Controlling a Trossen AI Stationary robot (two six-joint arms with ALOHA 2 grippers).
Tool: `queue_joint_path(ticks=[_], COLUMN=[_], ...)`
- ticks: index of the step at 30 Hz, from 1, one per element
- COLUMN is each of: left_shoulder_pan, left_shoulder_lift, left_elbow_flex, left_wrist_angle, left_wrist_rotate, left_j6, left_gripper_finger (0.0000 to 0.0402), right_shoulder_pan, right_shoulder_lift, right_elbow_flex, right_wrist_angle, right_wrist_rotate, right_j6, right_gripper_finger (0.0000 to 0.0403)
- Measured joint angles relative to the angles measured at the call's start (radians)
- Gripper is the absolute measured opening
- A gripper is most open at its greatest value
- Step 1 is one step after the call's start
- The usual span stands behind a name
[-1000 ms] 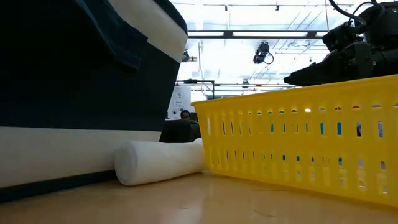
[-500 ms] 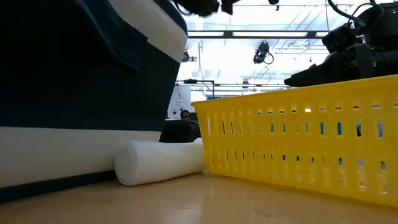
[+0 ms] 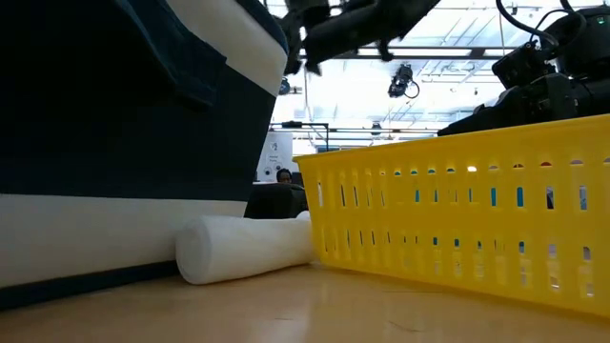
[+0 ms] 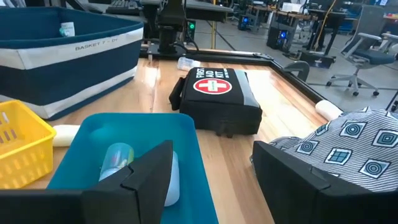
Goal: Pick & place medical supplies in basket/bin
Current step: Put the pill bottle into the blue bin
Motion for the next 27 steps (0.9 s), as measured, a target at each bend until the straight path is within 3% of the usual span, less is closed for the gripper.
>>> queue_joint_path(ticks=[6,16,27], left_shoulder_pan=[0.04,0.07,0.099], left_shoulder_lift=[-0.165,-0.553,-0.91], left_elbow_flex=[-0.258,-0.777,-1.165], left_wrist_angle=[0.0,0.052,0.054], left_wrist_rotate=[-0.116,-0.282,-0.308], left_j6=[0.114,0.206,0.195], left_gripper_finger=[0.0,0.0,0.0], right_shoulder_pan=[0.0,0.0,0.0], right_shoulder_lift=[0.0,0.0,0.0], right_elbow_flex=[0.0,0.0,0.0], right_wrist_angle=[0.0,0.0,-0.001], right_wrist_rotate=[0.001,0.0,0.0], right_j6=[-0.002,0.0,-0.013], right_gripper_finger=[0.0233,0.0233,0.0233])
